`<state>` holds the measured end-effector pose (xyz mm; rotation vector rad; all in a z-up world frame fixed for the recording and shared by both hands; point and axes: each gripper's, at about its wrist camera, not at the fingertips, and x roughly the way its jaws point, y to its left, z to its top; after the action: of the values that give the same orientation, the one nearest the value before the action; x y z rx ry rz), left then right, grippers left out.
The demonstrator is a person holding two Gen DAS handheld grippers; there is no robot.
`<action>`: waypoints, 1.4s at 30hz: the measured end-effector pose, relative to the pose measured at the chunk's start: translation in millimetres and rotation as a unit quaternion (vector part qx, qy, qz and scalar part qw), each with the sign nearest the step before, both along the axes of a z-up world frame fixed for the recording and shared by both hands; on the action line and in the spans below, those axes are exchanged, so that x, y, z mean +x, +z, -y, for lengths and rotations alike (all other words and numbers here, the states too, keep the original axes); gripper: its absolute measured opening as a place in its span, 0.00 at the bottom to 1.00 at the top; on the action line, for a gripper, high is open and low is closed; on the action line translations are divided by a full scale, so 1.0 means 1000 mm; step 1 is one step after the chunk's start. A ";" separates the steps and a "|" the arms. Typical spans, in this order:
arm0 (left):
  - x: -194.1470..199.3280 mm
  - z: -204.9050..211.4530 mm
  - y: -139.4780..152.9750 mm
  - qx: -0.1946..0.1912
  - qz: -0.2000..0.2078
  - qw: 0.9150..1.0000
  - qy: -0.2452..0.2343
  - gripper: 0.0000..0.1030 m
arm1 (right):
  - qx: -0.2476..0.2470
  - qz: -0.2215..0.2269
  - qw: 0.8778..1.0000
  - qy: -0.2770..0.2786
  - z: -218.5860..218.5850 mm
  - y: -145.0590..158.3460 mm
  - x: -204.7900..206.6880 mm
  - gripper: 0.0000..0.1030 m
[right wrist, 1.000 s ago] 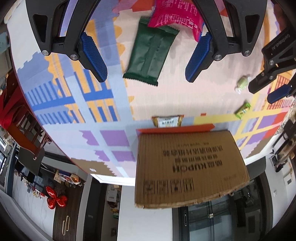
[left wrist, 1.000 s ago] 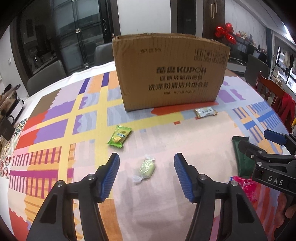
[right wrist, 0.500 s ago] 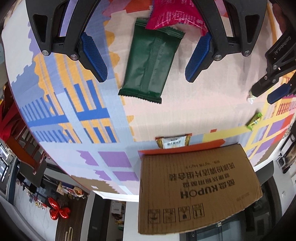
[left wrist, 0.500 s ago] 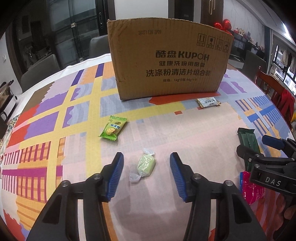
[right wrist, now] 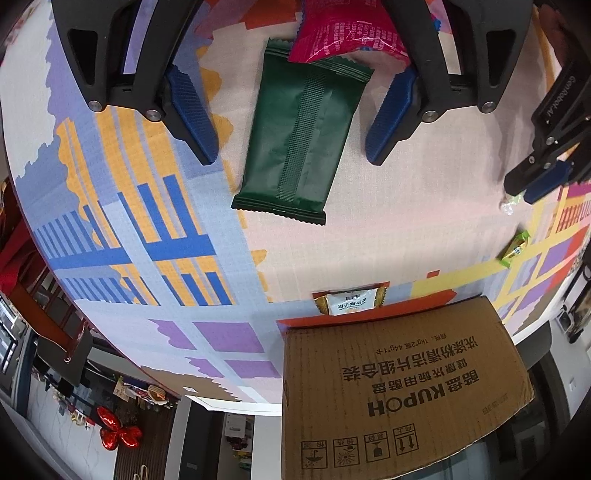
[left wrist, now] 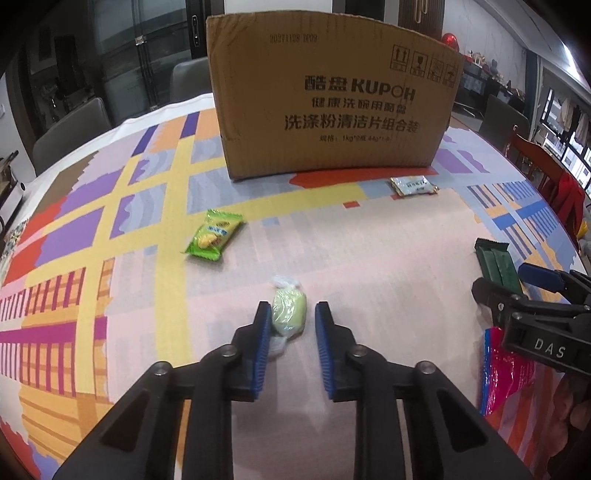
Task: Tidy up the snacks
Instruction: 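Close left tool on pale green candy while right tool grasps dark green packet, then lift the pale green candy and dark green packet and carry them over the box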
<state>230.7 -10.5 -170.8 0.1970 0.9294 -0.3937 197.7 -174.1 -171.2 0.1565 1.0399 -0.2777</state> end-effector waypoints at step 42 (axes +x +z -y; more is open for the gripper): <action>-0.001 0.003 0.046 -0.008 0.036 0.999 0.019 0.18 | 0.009 0.047 0.998 0.038 -0.004 0.037 0.005 0.45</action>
<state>229.7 -13.6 -124.8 0.1775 0.8568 -0.3564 203.2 -170.0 -133.8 0.1438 0.9536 -0.1900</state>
